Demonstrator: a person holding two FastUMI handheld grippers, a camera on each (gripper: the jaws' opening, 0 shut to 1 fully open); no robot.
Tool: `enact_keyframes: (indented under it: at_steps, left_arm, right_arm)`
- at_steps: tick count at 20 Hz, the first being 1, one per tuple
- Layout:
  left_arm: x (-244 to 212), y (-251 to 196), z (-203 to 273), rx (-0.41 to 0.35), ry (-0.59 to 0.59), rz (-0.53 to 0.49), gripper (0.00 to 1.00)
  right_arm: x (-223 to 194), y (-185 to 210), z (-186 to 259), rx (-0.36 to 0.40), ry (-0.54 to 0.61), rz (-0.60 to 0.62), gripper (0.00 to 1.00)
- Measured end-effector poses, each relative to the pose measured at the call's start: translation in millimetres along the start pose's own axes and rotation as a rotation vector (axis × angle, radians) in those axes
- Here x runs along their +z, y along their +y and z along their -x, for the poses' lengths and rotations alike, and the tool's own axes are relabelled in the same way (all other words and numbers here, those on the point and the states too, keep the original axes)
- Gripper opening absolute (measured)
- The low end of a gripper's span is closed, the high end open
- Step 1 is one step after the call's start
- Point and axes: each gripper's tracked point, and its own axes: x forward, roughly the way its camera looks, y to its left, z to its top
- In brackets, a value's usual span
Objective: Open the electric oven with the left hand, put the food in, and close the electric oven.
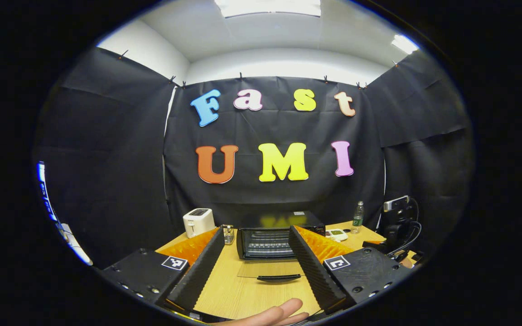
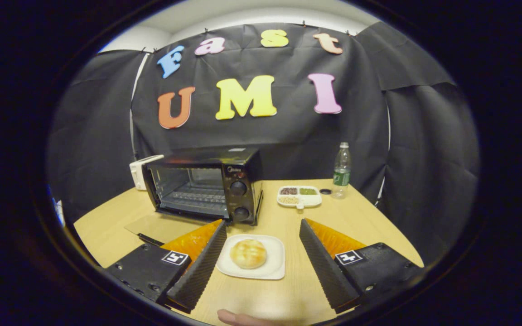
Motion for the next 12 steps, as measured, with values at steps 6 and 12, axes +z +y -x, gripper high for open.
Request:
enact_keyframes:
  at_steps: [6,12]
  left_arm:
    - [-12.6,0.5,-1.0,-0.011,0.018,0.042,0.94]
    - [-24.2,9.0,-2.3,0.008,0.048,0.063,0.94]
  right_arm:
    - [-59.6,16.2,-54.0,0.050,0.174,0.018,1.00]
    - [-86.7,20.0,-84.3,0.045,0.274,0.004,1.00]
